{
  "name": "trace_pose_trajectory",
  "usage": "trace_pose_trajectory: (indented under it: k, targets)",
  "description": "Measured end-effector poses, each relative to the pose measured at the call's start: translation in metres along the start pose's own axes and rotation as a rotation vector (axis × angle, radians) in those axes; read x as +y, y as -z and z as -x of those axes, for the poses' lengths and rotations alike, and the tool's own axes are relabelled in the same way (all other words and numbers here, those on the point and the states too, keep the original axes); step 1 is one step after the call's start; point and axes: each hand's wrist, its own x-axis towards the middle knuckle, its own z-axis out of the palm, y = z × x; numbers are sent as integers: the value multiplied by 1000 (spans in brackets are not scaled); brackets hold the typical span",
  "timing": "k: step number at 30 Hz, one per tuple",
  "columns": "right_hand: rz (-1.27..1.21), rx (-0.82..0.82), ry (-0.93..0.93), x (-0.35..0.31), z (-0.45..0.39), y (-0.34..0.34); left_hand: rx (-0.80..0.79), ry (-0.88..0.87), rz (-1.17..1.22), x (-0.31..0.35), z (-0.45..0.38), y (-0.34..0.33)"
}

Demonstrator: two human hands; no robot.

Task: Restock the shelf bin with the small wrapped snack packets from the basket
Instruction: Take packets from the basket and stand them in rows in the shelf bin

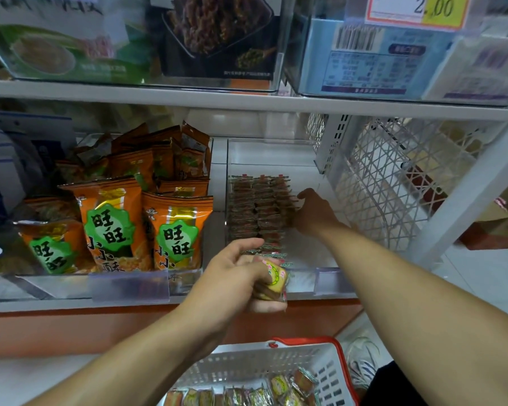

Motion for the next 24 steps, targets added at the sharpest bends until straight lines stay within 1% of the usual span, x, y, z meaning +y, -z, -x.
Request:
trace_pose_trajectory:
  k: [4, 5, 7, 9, 11, 13, 15, 18, 21, 24]
  targets:
    - [-29, -74, 20, 0, 3, 10, -17, 8, 92, 9, 4, -2]
    - [-14, -64, 36, -1, 7, 14, -20, 2, 109, 10, 5, -3]
    - [8, 36, 100, -8, 19, 25, -27, -19, 143, 12, 7, -3]
    - [-21, 144, 205, -21, 37, 35, -40, -58, 157, 13, 9, -3]
    - [-154, 147, 285, -36, 62, 40, -43, -115, 158, 14, 12, -2]
    - [-408, 60, 329, -45, 94, 41, -37, -177, 146, 16, 14, -1]
    - [-613, -89, 332, -45, 128, 45, -28, -239, 133, 17, 15, 0]
    - [-682, -314, 221, -41, 156, 47, -22, -337, 105, 17, 17, 3]
    - [-787, -409, 148, -39, 161, 45, 5, -396, 23, 17, 18, 6]
    - [-936, -398, 113, -39, 158, 50, 36, -381, 57, 18, 17, 8]
